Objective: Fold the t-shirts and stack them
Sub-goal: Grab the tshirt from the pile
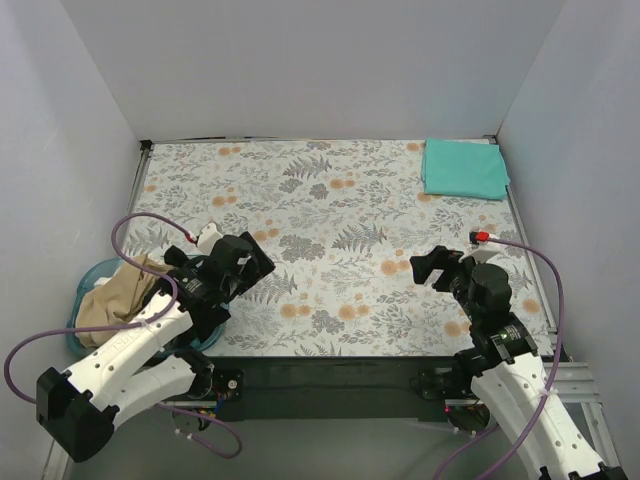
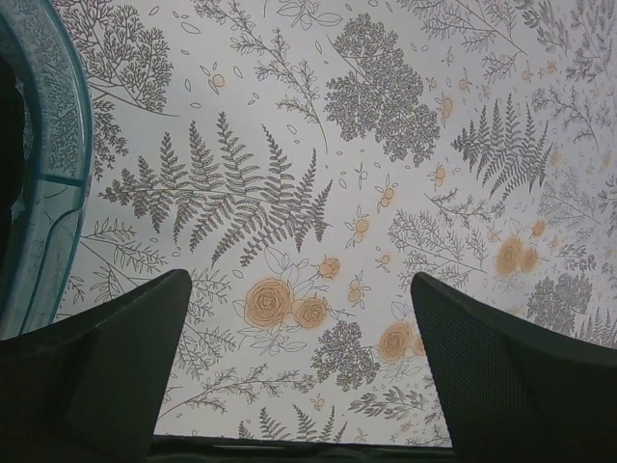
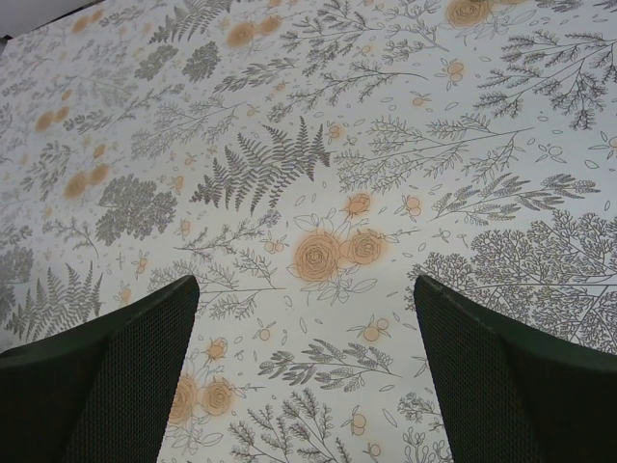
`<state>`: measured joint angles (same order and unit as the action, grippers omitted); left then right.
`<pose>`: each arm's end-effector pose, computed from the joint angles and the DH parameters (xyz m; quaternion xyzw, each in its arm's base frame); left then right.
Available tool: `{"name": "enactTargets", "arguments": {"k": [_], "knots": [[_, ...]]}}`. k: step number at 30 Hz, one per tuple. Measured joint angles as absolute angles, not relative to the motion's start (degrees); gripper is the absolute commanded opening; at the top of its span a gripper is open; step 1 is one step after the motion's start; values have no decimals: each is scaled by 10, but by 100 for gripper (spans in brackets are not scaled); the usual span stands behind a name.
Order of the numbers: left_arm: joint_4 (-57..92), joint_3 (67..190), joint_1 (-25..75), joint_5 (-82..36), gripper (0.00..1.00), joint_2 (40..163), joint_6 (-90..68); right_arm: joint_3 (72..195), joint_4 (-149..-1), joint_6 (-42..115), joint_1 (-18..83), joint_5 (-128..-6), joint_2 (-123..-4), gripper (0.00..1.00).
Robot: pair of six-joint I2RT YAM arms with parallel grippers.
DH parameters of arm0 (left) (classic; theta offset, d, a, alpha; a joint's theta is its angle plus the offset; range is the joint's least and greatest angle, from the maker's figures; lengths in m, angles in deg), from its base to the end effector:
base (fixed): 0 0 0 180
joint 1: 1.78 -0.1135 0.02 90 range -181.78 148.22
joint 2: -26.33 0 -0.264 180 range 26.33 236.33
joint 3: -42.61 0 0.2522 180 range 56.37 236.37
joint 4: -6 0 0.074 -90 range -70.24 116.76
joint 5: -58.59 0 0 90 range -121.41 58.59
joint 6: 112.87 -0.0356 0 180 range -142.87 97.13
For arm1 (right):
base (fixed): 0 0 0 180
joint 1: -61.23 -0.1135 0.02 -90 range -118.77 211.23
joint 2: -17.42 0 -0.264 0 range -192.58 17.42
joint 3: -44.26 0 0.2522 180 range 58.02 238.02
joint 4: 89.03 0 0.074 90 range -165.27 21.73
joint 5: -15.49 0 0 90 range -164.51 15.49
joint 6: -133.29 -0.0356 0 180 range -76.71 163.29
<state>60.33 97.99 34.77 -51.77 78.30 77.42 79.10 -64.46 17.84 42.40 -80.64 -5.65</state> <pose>0.1494 -0.0953 0.2531 -0.5400 0.7565 -0.2449 0.2760 0.1249 0.0386 0.2442 0.0784 0.7772 0.1961 0.5928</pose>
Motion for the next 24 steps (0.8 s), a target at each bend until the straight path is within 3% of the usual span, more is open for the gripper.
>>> {"name": "enactTargets", "arguments": {"k": [8,24], "knots": [[650,1081,332,-581,98,833,787,773,-639,179,424,-805,-25,98],[783,1319,-128,-631,98,1084,795,761,-666,199,424,-786,-128,98]]}}
